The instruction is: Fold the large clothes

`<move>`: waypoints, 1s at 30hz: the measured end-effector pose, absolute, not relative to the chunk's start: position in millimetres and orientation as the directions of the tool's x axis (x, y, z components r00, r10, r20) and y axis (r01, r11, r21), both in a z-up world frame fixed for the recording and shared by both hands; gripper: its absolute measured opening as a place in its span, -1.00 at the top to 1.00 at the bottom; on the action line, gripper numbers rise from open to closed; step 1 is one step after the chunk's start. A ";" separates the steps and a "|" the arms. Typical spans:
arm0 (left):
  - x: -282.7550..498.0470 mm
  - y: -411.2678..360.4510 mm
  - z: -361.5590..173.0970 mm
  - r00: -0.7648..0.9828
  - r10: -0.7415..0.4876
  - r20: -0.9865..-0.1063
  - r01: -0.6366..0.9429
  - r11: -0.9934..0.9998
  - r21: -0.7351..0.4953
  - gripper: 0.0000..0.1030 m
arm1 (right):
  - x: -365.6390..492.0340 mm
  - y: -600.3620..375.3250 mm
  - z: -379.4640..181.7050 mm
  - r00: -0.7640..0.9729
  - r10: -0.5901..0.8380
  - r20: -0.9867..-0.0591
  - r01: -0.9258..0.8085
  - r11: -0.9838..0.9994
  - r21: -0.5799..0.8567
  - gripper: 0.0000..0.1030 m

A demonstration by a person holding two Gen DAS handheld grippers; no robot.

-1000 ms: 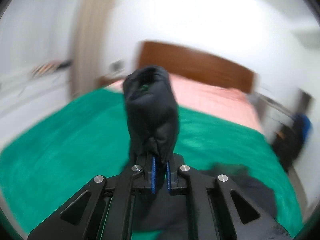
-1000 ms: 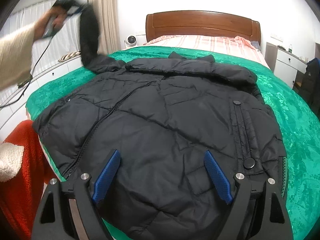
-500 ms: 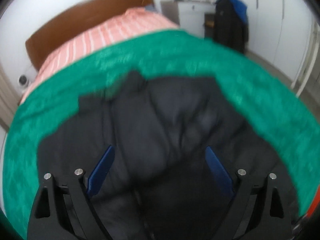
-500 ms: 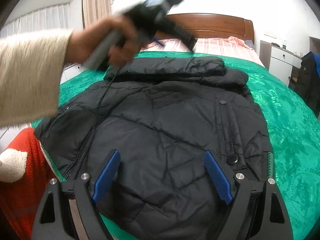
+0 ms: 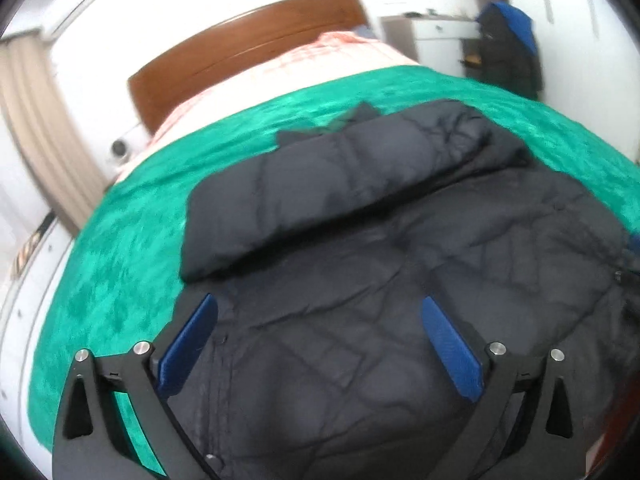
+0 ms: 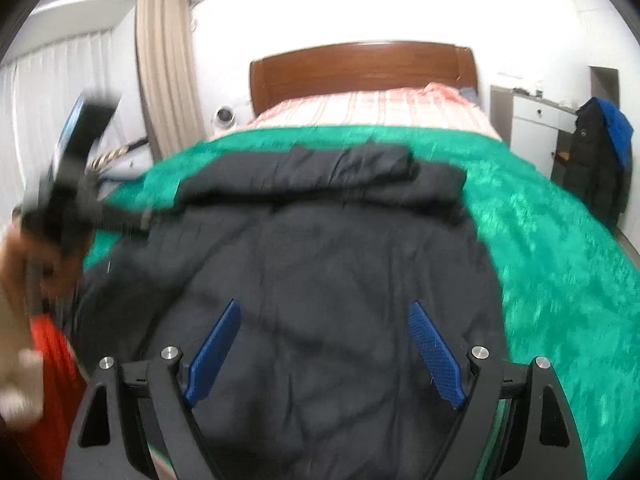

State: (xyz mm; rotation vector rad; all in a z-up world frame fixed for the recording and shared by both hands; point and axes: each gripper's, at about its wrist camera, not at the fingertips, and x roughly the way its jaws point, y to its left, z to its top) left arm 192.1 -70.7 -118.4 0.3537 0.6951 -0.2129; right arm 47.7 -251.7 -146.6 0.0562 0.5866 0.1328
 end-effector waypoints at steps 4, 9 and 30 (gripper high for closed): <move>206.5 -54.7 -153.7 0.745 -0.043 -0.666 0.219 0.958 0.183 -0.98 | 70.1 -259.0 -146.4 0.839 0.113 -0.532 -0.069 0.992 0.101 -0.77; 202.5 -41.2 -183.4 0.741 -0.078 -0.668 0.231 0.962 0.145 -0.99 | 84.7 -269.0 -189.9 0.765 0.104 -0.635 -0.037 0.992 0.117 -0.78; 204.1 -31.2 -194.5 0.731 -0.133 -0.669 0.236 0.970 0.065 -0.99 | 87.0 -250.1 -211.6 0.778 0.033 -0.628 -0.063 0.998 -0.025 -1.00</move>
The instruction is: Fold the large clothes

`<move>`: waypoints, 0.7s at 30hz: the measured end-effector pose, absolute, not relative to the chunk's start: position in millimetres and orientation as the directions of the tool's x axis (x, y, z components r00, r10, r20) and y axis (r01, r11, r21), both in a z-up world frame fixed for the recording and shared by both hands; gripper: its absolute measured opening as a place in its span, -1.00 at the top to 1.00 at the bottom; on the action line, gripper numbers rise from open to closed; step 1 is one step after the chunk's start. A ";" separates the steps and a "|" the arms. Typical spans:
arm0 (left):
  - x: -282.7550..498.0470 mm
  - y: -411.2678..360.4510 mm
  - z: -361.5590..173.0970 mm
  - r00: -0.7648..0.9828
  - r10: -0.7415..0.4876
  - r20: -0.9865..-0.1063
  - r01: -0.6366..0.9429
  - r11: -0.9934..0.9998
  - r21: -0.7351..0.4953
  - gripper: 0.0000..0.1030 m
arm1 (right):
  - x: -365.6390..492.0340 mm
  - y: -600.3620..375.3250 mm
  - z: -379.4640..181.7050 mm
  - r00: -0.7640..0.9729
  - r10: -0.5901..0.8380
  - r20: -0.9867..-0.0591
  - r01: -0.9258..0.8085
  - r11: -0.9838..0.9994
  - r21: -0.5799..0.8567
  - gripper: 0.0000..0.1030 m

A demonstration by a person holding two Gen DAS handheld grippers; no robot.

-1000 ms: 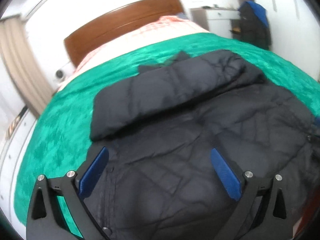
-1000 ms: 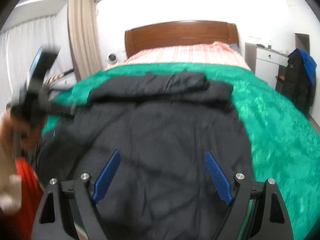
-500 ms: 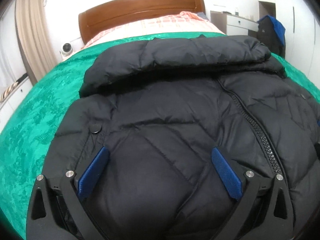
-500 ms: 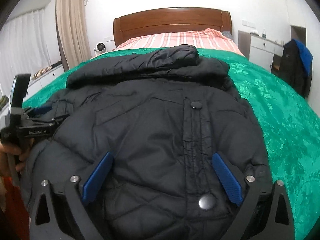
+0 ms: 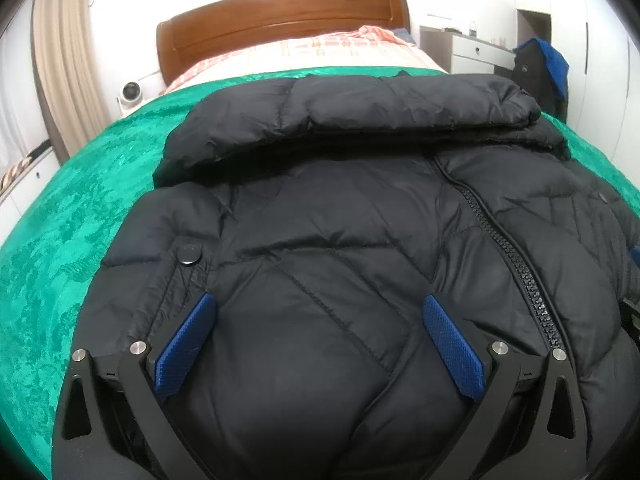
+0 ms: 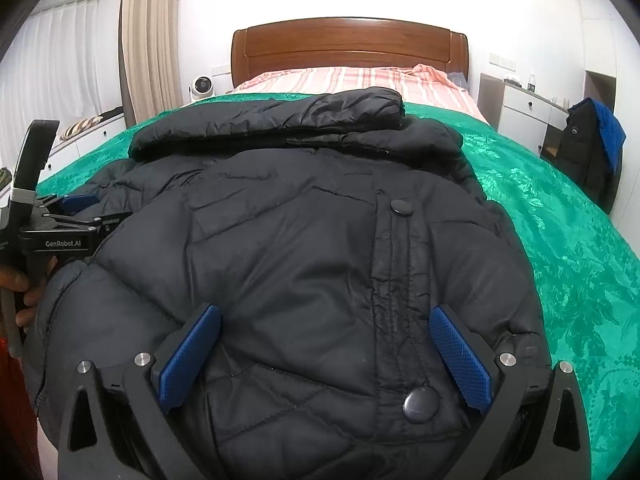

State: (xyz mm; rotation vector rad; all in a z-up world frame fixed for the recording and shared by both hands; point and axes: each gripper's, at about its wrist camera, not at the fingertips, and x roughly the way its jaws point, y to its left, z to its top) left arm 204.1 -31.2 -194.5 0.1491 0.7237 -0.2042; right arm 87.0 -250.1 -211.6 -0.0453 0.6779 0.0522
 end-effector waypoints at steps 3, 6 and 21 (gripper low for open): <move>204.0 -30.7 -194.6 0.731 -0.132 -0.669 0.236 0.970 0.066 -0.99 | 86.8 -249.1 -212.0 0.778 0.030 -0.628 -0.063 0.998 -0.031 -1.00; 204.0 -30.3 -194.8 0.731 -0.131 -0.670 0.236 0.969 0.067 -0.99 | 86.7 -248.6 -212.0 0.778 0.027 -0.628 -0.063 0.997 -0.035 -1.00; 202.9 -31.4 -192.4 0.722 -0.112 -0.683 0.229 0.970 0.083 -0.99 | 86.4 -245.9 -212.5 0.779 0.014 -0.627 -0.060 0.997 -0.052 -1.00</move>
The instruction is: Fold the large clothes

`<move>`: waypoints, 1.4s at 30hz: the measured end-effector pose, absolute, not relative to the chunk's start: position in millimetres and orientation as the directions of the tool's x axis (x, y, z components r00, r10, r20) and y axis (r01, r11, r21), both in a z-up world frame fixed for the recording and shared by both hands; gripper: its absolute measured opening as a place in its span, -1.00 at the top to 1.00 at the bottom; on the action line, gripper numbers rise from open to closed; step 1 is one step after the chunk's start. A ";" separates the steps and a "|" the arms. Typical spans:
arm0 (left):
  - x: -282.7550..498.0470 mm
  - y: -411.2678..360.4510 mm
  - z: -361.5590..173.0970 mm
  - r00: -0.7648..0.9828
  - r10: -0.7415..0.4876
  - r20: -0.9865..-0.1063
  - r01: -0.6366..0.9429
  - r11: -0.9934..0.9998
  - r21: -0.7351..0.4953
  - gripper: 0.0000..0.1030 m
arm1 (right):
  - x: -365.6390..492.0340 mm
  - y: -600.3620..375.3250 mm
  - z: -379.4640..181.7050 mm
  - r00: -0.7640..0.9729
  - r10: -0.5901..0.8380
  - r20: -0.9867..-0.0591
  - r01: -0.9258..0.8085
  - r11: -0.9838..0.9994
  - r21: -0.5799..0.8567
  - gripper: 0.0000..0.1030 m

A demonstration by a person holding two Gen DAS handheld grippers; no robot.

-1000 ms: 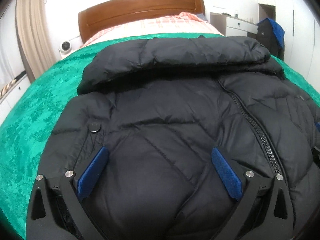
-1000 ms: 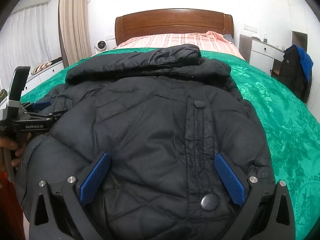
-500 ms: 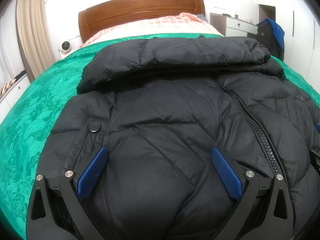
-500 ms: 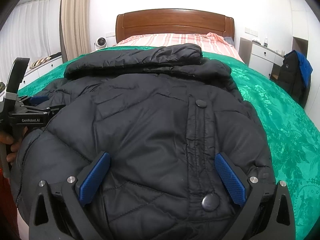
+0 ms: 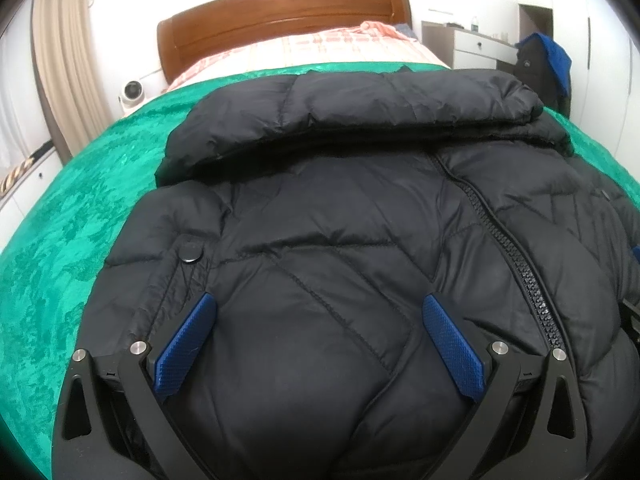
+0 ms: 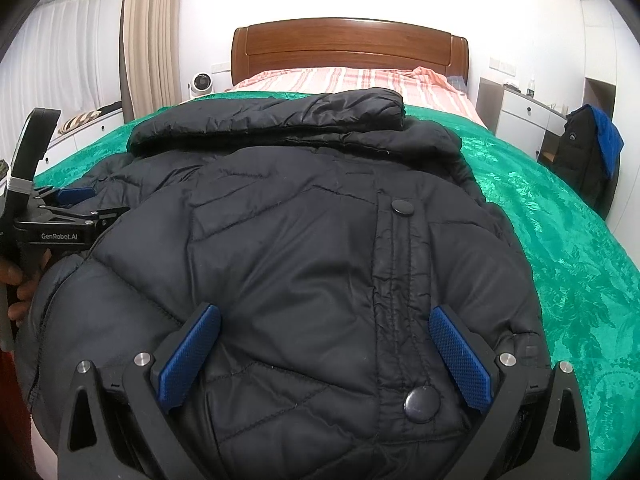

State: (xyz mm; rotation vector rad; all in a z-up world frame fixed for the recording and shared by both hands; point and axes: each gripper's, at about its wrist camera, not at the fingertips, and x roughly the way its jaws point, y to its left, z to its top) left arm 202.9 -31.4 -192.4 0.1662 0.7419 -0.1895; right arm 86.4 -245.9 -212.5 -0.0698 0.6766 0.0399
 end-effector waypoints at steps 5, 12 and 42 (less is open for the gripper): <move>199.3 -31.3 -191.8 0.717 -0.101 -0.689 0.227 0.969 0.095 -0.99 | 85.5 -245.2 -212.8 0.780 0.007 -0.626 -0.058 0.997 -0.060 -1.00; 191.5 -29.5 -192.4 0.714 -0.097 -0.693 0.228 0.969 0.100 -0.99 | 85.2 -245.0 -213.0 0.780 0.007 -0.626 -0.057 0.996 -0.061 -1.00; 163.1 -19.6 -191.5 0.705 -0.118 -0.699 0.245 0.966 0.084 -0.99 | 84.8 -244.5 -213.3 0.780 0.006 -0.626 -0.057 0.996 -0.062 -1.00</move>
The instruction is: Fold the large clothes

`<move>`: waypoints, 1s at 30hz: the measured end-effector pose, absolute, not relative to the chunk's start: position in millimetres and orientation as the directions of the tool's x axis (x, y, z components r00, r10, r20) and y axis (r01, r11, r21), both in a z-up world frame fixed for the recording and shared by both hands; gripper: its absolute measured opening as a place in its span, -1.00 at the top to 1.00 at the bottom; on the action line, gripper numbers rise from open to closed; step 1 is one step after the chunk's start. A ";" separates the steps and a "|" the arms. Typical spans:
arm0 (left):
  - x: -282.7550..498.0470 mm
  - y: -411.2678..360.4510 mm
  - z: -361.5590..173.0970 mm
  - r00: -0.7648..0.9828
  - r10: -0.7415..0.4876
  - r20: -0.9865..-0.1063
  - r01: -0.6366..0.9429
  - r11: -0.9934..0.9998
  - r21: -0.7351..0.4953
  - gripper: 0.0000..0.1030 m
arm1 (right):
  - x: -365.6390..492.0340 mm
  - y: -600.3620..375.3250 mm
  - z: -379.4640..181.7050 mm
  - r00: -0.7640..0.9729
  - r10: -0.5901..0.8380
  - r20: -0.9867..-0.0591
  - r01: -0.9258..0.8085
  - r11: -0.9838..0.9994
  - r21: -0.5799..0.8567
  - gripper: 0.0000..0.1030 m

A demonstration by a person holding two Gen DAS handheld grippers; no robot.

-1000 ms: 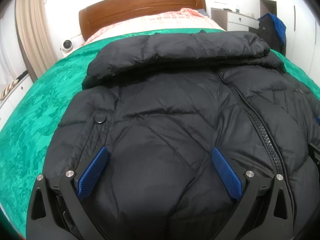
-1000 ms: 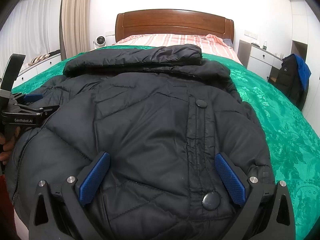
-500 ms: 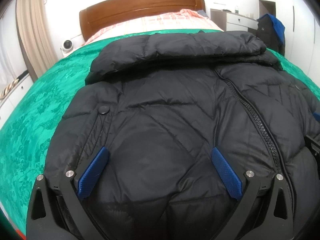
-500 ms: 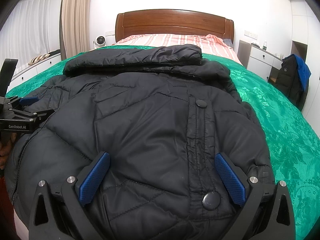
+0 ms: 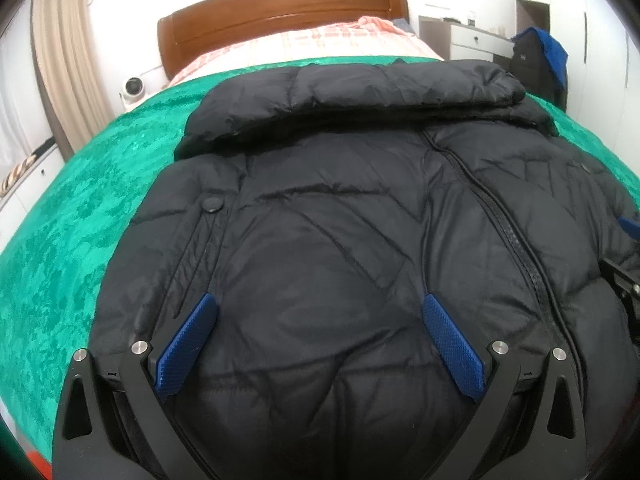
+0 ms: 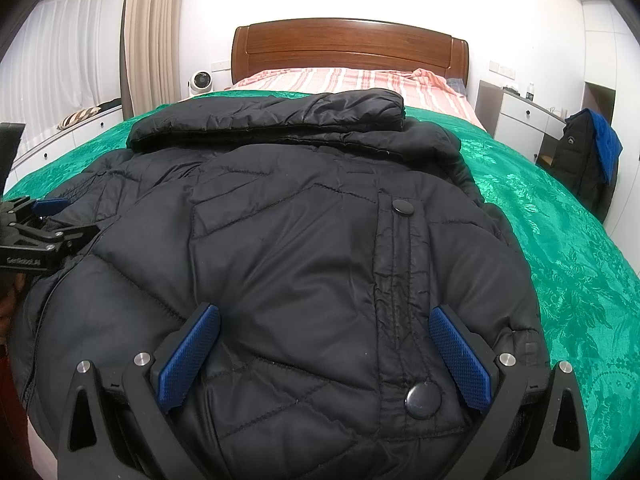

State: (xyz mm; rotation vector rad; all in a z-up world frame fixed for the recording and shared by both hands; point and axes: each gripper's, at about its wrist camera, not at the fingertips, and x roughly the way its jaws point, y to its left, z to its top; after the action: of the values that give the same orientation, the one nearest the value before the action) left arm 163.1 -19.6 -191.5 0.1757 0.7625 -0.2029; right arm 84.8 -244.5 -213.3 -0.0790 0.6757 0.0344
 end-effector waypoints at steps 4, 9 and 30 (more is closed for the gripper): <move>154.1 -16.2 -190.5 0.693 -0.122 -0.710 0.254 0.964 0.082 -0.99 | 84.1 -244.4 -213.0 0.779 0.004 -0.627 -0.057 0.996 -0.064 -0.99; 132.1 -6.5 -189.9 0.656 -0.134 -0.743 0.286 0.955 0.080 -0.99 | 75.2 -244.6 -209.1 0.737 0.004 -0.676 -0.064 0.996 -0.064 -0.99; 84.9 135.7 -156.3 0.426 -0.189 -0.884 0.132 0.980 -0.146 -0.99 | -20.9 -364.2 -161.8 0.455 0.109 -0.884 0.089 0.982 0.167 -0.98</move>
State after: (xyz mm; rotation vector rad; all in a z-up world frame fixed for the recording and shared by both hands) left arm 84.9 135.7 -156.3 -0.0574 1.1124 -0.2009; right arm -20.9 -364.2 -161.8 0.2005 1.1002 0.0123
